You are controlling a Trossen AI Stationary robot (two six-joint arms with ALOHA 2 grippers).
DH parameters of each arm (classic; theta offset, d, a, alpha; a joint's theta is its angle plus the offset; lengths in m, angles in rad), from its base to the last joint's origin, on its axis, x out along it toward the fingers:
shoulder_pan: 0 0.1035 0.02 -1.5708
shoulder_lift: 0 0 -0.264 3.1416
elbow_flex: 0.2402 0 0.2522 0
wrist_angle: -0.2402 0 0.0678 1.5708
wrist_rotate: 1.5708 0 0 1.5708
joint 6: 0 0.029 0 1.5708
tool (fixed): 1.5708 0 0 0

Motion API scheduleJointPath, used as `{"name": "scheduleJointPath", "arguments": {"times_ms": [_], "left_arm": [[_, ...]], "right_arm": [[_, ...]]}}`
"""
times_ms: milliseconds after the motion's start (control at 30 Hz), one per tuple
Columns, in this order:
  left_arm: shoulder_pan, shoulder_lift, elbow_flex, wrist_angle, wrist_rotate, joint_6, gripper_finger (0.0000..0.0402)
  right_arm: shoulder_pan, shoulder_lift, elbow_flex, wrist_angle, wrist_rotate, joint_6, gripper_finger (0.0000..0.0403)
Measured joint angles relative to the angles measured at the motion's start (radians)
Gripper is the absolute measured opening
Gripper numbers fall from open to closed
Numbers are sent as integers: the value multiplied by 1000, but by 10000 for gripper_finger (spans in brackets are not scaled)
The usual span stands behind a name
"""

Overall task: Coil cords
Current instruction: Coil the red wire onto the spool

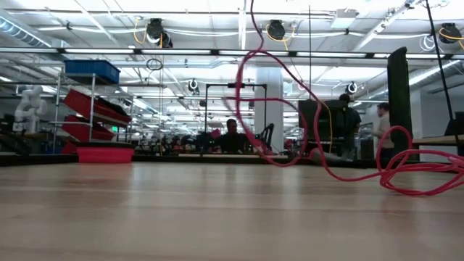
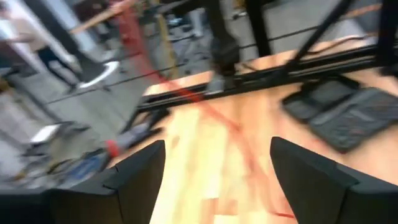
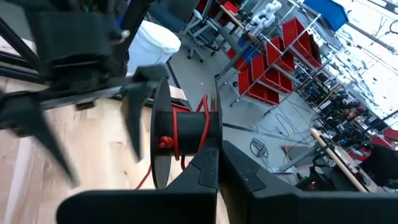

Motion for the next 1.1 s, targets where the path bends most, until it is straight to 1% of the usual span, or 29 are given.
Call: {"name": "scheduleJointPath", "arguments": {"times_ms": [67, 133, 233, 400, 500, 733, 867, 967, 1100], "left_arm": [[4, 22, 0, 26, 40, -21, 302], [9, 42, 0, 53, 51, -49, 302], [22, 67, 0, 60, 43, -100, 302], [50, 109, 0, 60, 16, -235, 301], [60, 134, 0, 58, 10, -278, 301], [62, 153, 0, 42, 0, -278, 301], [59, 151, 0, 43, -1, -238, 299], [57, 150, 0, 42, 0, -231, 283], [57, 150, 0, 41, 4, -231, 239]], "right_arm": [[0, 0, 0, 0, 1, -8, 0], [0, 0, 0, -1, 2, -11, 0], [0, 0, 0, -7, 2, -11, 0], [0, 0, 0, -9, 2, -11, 0], [0, 0, 0, -10, 2, -11, 0], [0, 0, 0, -40, 1, -10, 0], [0, 0, 0, -51, 1, -8, 0], [0, 0, 0, -51, 1, -7, 0], [0, 0, 0, -51, 1, -7, 0]]}}
